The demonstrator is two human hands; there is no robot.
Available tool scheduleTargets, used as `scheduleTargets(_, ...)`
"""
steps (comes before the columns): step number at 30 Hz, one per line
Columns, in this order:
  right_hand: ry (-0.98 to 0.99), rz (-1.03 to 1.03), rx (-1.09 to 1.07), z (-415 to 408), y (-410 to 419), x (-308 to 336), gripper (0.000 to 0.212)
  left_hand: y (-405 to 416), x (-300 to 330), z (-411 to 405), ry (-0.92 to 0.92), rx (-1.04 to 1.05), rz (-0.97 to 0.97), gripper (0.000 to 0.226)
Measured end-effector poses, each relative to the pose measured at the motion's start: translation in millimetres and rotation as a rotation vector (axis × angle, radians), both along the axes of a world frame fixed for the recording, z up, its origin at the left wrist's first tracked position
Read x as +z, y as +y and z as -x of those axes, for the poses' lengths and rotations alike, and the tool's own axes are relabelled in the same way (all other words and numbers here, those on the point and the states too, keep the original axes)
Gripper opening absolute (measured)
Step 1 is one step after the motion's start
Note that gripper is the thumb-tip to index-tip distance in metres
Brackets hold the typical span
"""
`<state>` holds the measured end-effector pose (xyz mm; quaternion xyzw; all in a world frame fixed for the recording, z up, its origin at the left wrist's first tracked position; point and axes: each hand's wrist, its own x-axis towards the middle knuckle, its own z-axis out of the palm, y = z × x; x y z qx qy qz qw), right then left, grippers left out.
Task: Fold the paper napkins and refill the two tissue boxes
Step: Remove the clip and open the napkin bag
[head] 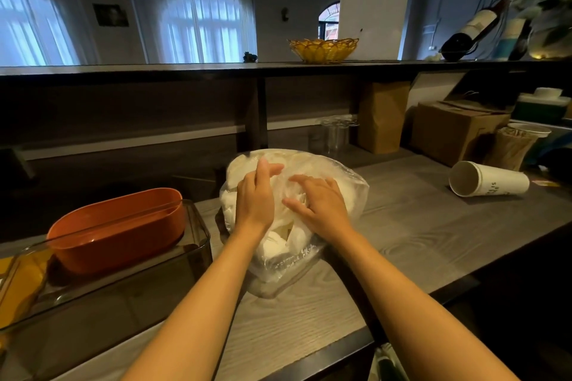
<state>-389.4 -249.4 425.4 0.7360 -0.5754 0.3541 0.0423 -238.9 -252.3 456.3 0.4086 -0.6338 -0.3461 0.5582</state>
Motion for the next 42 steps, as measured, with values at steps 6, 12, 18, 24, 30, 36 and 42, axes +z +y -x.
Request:
scheduleTargets(6, -0.218, 0.173, 0.012, 1, 1, -7, 0.051, -2, -12, -7, -0.235, -0.14, -0.115, 0.076)
scheduleTargets(12, -0.537, 0.242, 0.041, -1, 25, 10, 0.048, 2, 3, -3, -0.261, -0.196, -0.205, 0.086)
scheduleTargets(18, -0.777, 0.227, -0.081, -5, 38, 39, 0.048, 12, 6, -1, -0.064, -0.246, -0.187, 0.058)
scheduleTargets(24, -1.047, 0.3, -0.235, -28, 32, 77, 0.052, 32, 20, -5, 0.232, -0.411, -0.156, 0.054)
scheduleTargets(30, -1.18, 0.268, -0.316, -48, 22, 121, 0.053, 41, 41, -14, 0.258, -0.427, -0.095, 0.095)
scheduleTargets(36, -1.183, 0.256, -0.257, -67, 30, 169, 0.046, 46, 78, -19, 0.255, -0.358, 0.115, 0.07)
scheduleTargets(42, -1.21, -0.13, -0.16, -76, 39, 192, 0.047, 42, 102, -29, 0.276, -0.19, 0.058, 0.026)
